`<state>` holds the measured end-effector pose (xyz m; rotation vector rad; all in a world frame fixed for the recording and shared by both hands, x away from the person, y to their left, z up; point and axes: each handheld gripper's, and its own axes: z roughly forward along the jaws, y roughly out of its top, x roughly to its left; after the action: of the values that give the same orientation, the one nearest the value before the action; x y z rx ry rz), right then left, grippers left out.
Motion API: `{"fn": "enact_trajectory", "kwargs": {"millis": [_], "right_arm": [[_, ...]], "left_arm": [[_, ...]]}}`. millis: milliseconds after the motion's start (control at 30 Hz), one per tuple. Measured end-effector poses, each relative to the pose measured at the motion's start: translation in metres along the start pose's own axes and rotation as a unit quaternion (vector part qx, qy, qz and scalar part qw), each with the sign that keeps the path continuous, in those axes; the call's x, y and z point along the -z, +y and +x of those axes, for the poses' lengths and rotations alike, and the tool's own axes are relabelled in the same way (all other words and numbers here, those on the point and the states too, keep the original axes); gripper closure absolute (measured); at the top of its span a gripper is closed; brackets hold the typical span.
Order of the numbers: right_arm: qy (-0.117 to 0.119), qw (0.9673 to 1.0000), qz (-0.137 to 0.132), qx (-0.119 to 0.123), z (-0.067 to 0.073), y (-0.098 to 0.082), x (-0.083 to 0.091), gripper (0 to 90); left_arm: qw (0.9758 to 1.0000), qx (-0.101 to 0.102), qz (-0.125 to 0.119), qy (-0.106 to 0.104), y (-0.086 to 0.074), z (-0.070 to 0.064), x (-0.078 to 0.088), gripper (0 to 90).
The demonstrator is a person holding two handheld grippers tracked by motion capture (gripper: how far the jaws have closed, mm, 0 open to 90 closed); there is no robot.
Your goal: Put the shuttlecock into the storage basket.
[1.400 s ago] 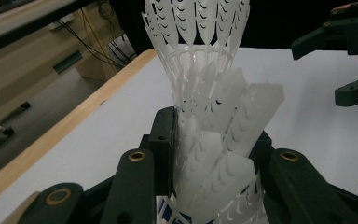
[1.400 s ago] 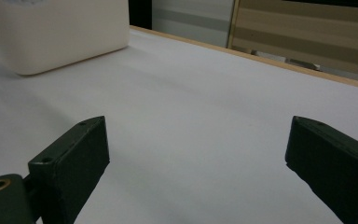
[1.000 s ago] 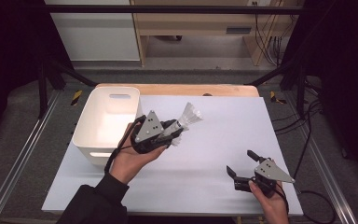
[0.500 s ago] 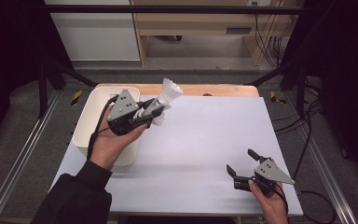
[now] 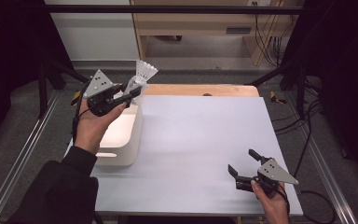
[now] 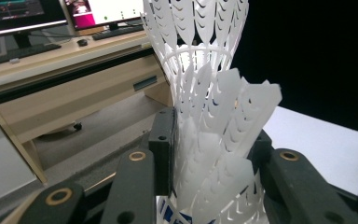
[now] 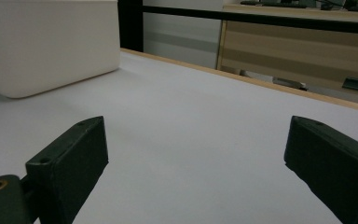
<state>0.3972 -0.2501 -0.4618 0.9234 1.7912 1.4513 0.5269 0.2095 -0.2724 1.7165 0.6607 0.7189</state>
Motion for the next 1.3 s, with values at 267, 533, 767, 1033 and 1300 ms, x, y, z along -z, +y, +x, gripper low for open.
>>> {"fn": "enact_trajectory", "kwargs": {"millis": [267, 533, 767, 1033, 1300], "right_arm": [[0.019, 0.9998, -0.005, 0.003, -0.003, -0.001, 0.001, 4.8], [0.039, 0.9990, -0.021, -0.003, -0.009, -0.002, 0.003, 4.5], [0.044, 0.9984, -0.036, 0.002, -0.008, -0.002, 0.005, 4.2], [0.044, 0.9987, -0.023, 0.010, -0.003, -0.003, 0.001, 4.2], [0.044, 0.9987, -0.021, 0.014, -0.002, -0.003, 0.001, 4.3]], "left_arm": [[0.9996, 0.021, -0.005, 0.019, -0.008, 0.022, -0.013, 64.6], [0.9983, 0.032, -0.013, 0.047, -0.015, 0.037, -0.022, 64.6], [0.9971, 0.055, -0.013, 0.050, -0.022, 0.047, -0.022, 64.6], [0.9971, 0.057, -0.008, 0.048, -0.026, 0.053, -0.020, 64.6], [0.9954, 0.080, -0.004, 0.052, -0.040, 0.066, -0.026, 64.6]]}}
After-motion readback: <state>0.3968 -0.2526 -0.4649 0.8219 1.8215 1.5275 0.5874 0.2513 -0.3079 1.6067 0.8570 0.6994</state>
